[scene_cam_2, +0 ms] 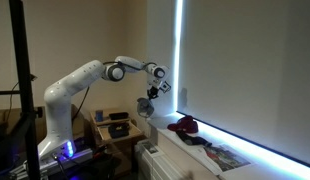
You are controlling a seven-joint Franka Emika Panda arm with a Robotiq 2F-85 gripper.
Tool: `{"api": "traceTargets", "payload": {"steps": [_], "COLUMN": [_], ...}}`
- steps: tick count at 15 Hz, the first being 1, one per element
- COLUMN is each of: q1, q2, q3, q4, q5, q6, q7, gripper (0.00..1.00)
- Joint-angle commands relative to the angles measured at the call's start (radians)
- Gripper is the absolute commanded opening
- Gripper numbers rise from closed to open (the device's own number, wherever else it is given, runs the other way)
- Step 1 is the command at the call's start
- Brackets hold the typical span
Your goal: Take the blue cap on the windowsill and put it on the black cap on the drawer
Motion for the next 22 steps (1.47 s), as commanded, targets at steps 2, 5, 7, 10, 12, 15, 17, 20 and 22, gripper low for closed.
{"api": "traceTargets", "payload": {"steps": [2,5,7,10,12,15,17,20,22], "q1": [-0.024,-0.027,-0.017,-0.010,-0.023,-0.014,0.005,0.060,0.100], "q2": [-0.177,-0.256,-0.321,-0.451,-0.547,-0.687,-0.774,-0.761,-0.684], "q3": [0.057,0.073,0.061,0.043,0.057,0.047,0.023,-0.041,-0.072], "q4": [-0.272,-0.396,-0.478,-0.604,-0.685,-0.801,-0.889,-0.860,-0.798], "q5": [0.101,0.170,0.151,0.140,0.202,0.346,0.458,0.488,0.383], "q6": [0.199,0.342,0.417,0.538,0.640,0.745,0.784,0.737,0.693], "q7": [-0.173,-0.302,-0.415,-0.512,-0.529,-0.573,-0.588,-0.494,-0.364], "gripper": [0.01,0.01,0.01,0.01,0.01,0.01,0.01,0.01,0.01]}}
